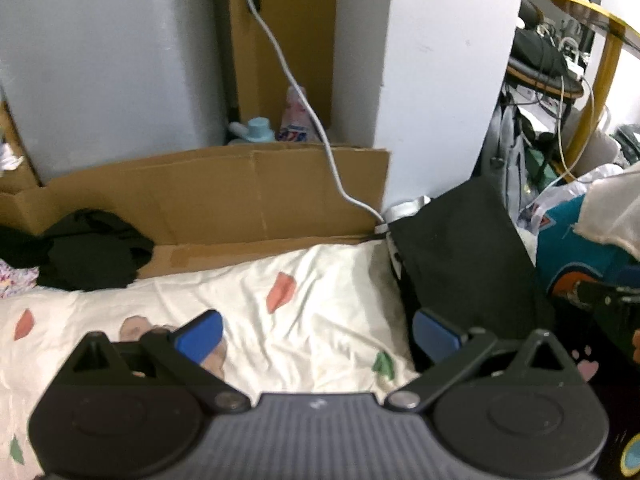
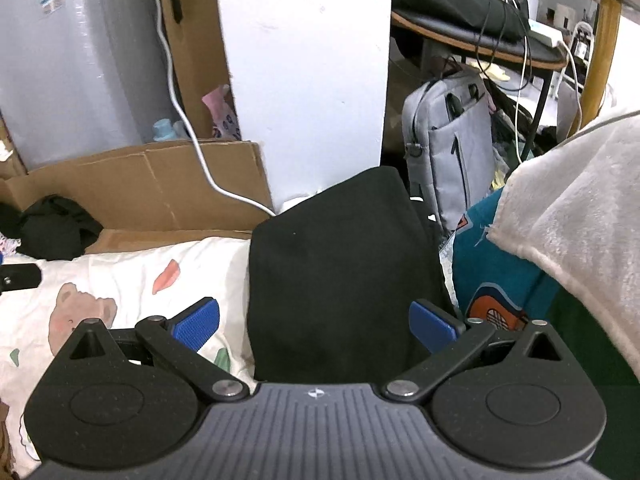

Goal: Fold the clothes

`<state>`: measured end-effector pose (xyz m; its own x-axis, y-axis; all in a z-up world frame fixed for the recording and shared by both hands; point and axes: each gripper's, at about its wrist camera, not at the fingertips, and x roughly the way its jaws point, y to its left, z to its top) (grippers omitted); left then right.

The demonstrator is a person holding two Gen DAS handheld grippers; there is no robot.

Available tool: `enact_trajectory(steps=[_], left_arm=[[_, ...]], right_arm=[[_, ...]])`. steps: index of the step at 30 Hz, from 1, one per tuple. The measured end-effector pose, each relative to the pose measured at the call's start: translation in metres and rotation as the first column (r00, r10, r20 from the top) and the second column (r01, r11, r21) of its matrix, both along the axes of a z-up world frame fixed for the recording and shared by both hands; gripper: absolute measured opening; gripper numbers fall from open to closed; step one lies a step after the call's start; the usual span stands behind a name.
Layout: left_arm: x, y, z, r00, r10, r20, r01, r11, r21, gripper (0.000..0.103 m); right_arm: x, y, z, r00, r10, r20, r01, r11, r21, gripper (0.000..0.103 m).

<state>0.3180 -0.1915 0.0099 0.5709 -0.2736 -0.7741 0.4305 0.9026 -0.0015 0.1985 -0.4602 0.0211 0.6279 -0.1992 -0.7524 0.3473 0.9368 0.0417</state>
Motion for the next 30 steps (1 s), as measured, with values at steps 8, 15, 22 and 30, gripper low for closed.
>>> enact_trajectory(steps=[8, 15, 22, 30], left_arm=[[-0.041, 0.036, 0.027, 0.998, 0.023, 0.058, -0.022, 0.999, -0.032, 0.103], [-0.069, 0.049, 0.041, 0.997, 0.027, 0.067, -0.024, 0.998, -0.056, 0.103], [-0.095, 0.077, 0.032, 0.997, -0.003, 0.073, 0.011, 0.995, -0.101, 0.103], [-0.133, 0.110, 0.027, 0.991, 0.058, 0.123, -0.035, 0.983, -0.180, 0.103]], right_arm=[[-0.029, 0.022, 0.021, 0.999, 0.015, 0.033, -0.015, 1.000, -0.003, 0.103], [-0.062, 0.042, 0.041, 0.997, 0.025, 0.068, -0.023, 0.999, -0.027, 0.103], [-0.084, 0.068, 0.042, 0.993, 0.039, 0.110, -0.036, 0.999, -0.026, 0.103], [-0.107, 0.106, 0.031, 0.991, 0.044, 0.124, -0.043, 0.999, -0.014, 0.103]])
